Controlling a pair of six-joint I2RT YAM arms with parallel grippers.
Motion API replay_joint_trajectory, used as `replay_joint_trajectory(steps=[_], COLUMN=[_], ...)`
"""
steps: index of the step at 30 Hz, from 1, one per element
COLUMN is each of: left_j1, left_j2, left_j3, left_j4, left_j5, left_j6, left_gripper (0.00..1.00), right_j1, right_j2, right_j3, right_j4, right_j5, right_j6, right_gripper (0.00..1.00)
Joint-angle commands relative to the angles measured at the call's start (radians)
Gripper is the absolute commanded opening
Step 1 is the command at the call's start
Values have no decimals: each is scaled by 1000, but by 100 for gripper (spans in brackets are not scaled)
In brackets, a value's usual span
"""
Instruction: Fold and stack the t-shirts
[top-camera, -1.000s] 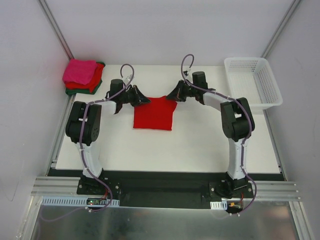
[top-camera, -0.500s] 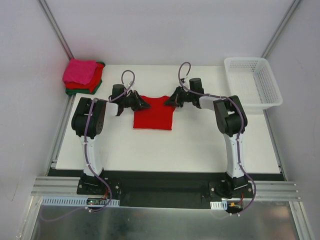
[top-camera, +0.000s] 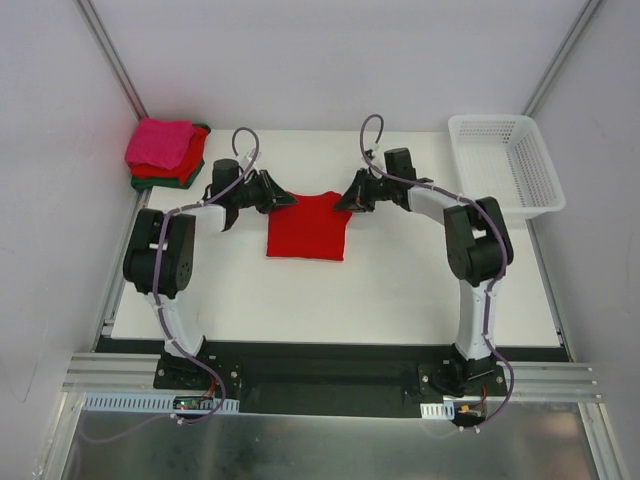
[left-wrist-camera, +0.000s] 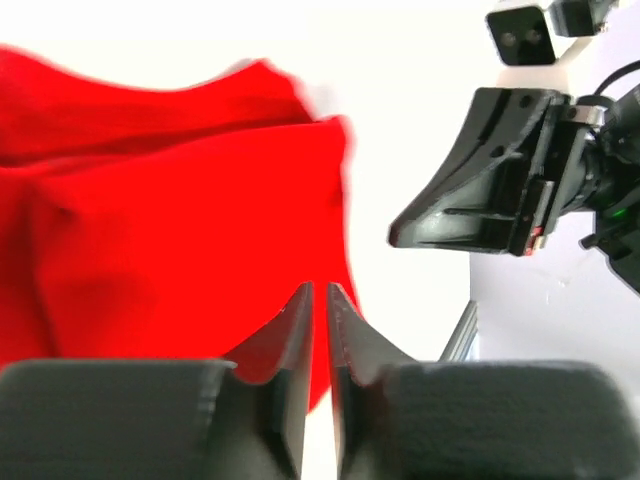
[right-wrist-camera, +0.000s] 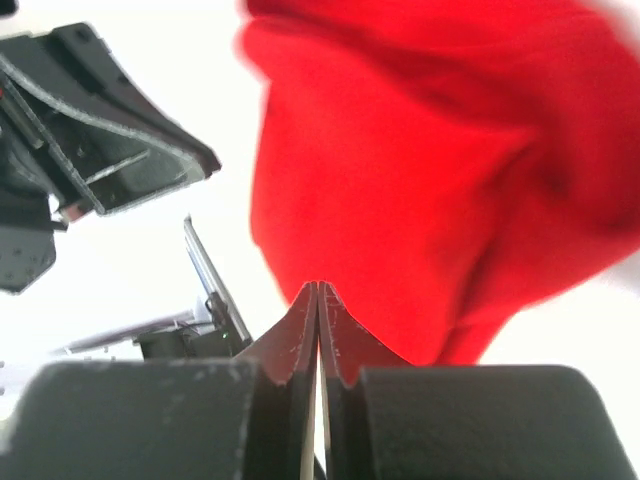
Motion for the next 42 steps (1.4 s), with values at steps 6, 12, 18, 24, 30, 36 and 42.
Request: replay_joint_trajectory(steps=[6, 12, 18, 24, 30, 36, 42], left_j1=[9, 9, 9, 9, 9, 9, 15], left_j2=[-350, -509, -635, -693, -649, -609, -505], left_j3=[-248, -441, -553, -532, -498, -434, -313], left_j4=[-160, -166, -174, -269, -329, -363, -376], left_j5=[-105, -143, -128, -150, -233, -377, -485], left_j6=[141, 135, 82, 107, 186, 242, 319], left_gripper=[41, 99, 99, 99, 99, 99, 99], right_j1=[3, 23, 45, 55, 80, 100, 115], right_j2=[-399, -513, -586, -611, -600, -548, -475], right_j3=[-207, -321, -399, -450, -457, -422, -359], right_j4=[-159, -242, -286, -289, -280, -280, -283], right_j5=[54, 128, 201, 234, 255, 273, 267], right_j6=[-155, -207, -243, -249, -241, -236, -238], right_gripper=[39, 55, 56, 57, 57, 57, 57])
